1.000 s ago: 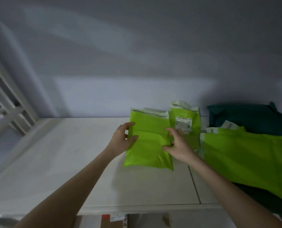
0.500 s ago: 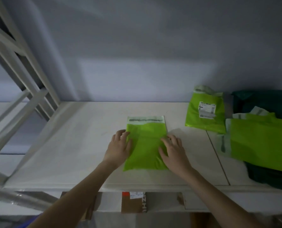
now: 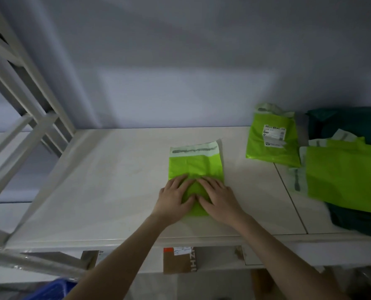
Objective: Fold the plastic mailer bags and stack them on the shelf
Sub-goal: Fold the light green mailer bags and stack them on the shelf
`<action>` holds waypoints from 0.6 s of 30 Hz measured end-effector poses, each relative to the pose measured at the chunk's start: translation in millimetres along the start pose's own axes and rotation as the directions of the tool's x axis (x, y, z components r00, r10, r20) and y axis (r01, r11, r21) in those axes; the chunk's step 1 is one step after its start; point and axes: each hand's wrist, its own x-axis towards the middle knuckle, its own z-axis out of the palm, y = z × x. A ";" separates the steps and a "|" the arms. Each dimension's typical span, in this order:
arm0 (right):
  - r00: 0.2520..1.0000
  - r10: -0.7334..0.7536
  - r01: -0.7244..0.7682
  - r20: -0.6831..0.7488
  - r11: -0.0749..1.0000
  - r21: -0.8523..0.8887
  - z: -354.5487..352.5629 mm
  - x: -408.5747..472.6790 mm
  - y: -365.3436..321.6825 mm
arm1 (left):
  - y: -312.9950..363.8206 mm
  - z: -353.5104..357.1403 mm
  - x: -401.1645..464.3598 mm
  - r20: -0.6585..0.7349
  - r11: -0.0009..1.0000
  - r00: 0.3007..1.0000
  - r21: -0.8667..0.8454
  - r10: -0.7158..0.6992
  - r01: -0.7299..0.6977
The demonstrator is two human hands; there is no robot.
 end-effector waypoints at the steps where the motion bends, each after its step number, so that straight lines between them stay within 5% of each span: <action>1: 1.000 0.010 -0.010 0.009 1.000 0.012 -2.3 1.1 1.0 | -1.6 -1.7 1.1 -0.002 1.000 1.000 0.009 -0.019 0.019; 14: 0.995 0.093 -0.095 0.046 0.995 0.024 -12.9 -16.7 6.5 | -6.9 -10.8 -8.7 0.024 0.992 0.999 0.117 -0.043 0.040; 18: 0.976 0.077 -0.064 -0.203 0.995 0.073 -25.3 8.2 17.9 | -7.1 -24.6 26.5 -0.081 0.998 0.994 -0.019 -0.068 0.067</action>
